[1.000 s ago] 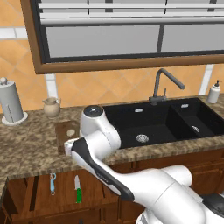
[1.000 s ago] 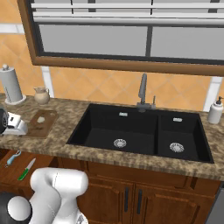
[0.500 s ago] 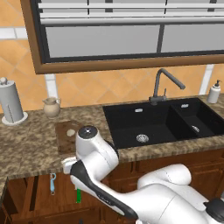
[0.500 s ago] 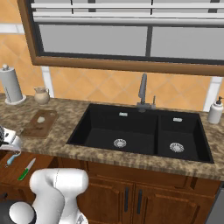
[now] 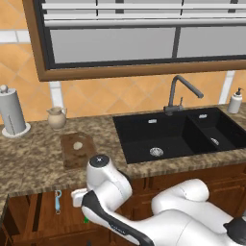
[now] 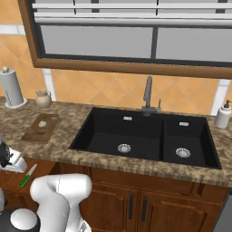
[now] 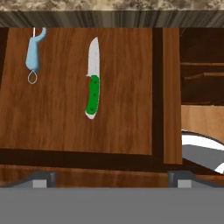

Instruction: Place the appropriate cutting tool for cutting the garlic skin on the cutting board.

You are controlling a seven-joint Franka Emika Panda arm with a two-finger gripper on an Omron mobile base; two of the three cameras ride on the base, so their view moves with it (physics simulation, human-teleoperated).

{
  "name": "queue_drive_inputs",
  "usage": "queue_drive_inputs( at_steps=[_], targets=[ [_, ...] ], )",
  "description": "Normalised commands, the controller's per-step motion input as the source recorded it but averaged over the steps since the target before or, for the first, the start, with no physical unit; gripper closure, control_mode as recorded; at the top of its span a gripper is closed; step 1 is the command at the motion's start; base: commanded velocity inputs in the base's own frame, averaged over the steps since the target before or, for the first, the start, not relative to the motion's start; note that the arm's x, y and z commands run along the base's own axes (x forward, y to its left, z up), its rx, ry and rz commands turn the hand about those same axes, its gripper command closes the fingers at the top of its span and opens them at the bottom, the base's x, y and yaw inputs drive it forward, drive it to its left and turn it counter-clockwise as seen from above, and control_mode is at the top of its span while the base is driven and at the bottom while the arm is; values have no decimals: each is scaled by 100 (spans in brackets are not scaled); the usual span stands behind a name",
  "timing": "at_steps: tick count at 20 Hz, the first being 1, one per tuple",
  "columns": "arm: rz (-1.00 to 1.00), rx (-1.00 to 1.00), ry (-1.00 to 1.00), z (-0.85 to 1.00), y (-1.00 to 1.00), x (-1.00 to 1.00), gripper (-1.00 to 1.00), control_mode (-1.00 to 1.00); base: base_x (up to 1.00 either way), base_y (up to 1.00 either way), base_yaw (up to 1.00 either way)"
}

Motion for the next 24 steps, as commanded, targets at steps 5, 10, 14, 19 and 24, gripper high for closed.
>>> queue_drive_inputs(
  at_steps=[5, 10, 14, 19, 24],
  targets=[
    [0, 0, 9, -49, 11, 0, -100, -100, 0, 0, 0],
    [0, -1, 2, -28, 25, 0, -100, -100, 0, 0, 0],
    [-1, -4, 0, -25, 17, 0, -100, -100, 0, 0, 0],
    [-3, -4, 0, -19, 1, 3, -100, -100, 0, 0, 0],
    [-1, -3, 0, -14, 0, 11, -100, -100, 0, 0, 0]
  ],
)
